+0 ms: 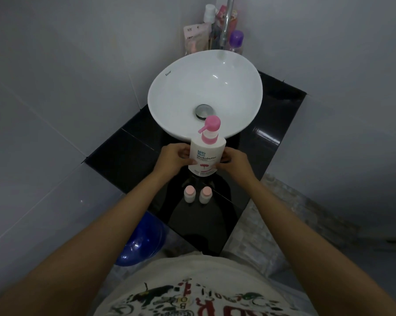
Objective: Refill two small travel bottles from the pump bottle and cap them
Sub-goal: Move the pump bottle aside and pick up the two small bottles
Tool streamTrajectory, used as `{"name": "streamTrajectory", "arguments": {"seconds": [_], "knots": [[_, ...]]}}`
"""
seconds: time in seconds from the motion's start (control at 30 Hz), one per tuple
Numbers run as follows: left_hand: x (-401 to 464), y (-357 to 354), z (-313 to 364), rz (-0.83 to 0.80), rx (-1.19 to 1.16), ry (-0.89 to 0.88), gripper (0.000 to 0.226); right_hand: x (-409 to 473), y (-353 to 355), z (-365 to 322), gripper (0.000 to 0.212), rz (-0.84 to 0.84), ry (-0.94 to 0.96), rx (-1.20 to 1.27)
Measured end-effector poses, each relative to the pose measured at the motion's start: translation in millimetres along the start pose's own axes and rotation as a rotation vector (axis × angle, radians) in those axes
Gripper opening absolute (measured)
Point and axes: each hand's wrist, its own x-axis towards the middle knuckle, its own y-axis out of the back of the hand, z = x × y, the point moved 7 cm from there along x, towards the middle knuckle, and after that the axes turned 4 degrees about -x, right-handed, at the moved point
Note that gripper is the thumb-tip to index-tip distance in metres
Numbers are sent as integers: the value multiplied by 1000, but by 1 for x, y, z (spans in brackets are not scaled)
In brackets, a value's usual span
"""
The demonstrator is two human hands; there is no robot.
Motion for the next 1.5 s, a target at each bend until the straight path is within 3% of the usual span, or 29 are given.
{"name": "streamTrajectory", "arguments": {"seconds": [0.33, 0.67, 0.9, 1.23, 1.5], "knots": [[-34, 36, 1, 152, 13, 3, 34, -2, -17, -33, 34, -59, 126, 58], [-82, 155, -6, 572, -77, 42, 35, 51, -90, -160, 25, -415, 421, -103], [-75, 210, -56, 804, -83, 188, 33, 100, -164, -209, 40, -616, 456, -142], [-52, 235, -83, 934, -118, 274, 30, 137, -206, -227, 48, -731, 415, -183], [-47, 237, -96, 948, -101, 309, 29, 146, -227, -220, 51, -750, 392, -235]]}}
